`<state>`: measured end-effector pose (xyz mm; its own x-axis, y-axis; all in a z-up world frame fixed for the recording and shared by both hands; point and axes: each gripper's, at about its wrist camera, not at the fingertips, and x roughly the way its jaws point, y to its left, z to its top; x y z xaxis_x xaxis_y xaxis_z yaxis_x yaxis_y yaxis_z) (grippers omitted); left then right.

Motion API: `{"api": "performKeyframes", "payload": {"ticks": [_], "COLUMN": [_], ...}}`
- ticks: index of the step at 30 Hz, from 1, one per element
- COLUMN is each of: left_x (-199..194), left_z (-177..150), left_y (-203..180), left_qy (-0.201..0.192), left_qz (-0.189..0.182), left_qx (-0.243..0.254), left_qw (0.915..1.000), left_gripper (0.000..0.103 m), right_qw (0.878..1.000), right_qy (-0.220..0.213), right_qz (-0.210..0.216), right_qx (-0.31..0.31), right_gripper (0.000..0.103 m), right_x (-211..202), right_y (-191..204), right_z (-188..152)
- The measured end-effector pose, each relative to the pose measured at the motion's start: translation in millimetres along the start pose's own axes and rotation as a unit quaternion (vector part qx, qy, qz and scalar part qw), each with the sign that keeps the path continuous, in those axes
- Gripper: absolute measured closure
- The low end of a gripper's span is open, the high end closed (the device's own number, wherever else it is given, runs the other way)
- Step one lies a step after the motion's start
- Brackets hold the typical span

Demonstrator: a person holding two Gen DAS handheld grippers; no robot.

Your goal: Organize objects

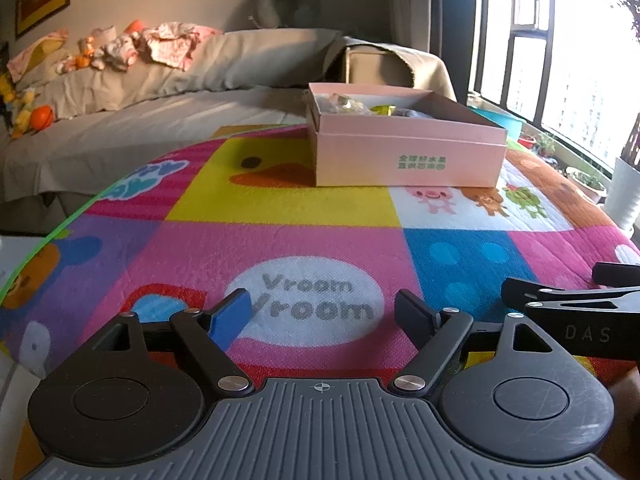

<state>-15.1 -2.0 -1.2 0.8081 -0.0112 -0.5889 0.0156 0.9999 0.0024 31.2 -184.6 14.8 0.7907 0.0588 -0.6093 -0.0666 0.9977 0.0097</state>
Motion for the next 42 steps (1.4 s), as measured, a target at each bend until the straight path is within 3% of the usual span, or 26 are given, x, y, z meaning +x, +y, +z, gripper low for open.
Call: {"api": "performKeyframes", "payload": {"ticks": [42], "left_x": [1.3], "left_z": [0.6], "left_y": [1.2], "left_qy": [0.0], "left_qz": [-0.001], "left_qx": [-0.005], "left_qw": [1.0], "left_gripper": [0.017], "right_qw": [1.0], "right_qy": [0.0], "right_qz": [0.0], "right_qx": [0.001], "right_gripper": [0.0], "right_x": [0.5], "right_y": [0.1], "right_z": [-0.1]}}
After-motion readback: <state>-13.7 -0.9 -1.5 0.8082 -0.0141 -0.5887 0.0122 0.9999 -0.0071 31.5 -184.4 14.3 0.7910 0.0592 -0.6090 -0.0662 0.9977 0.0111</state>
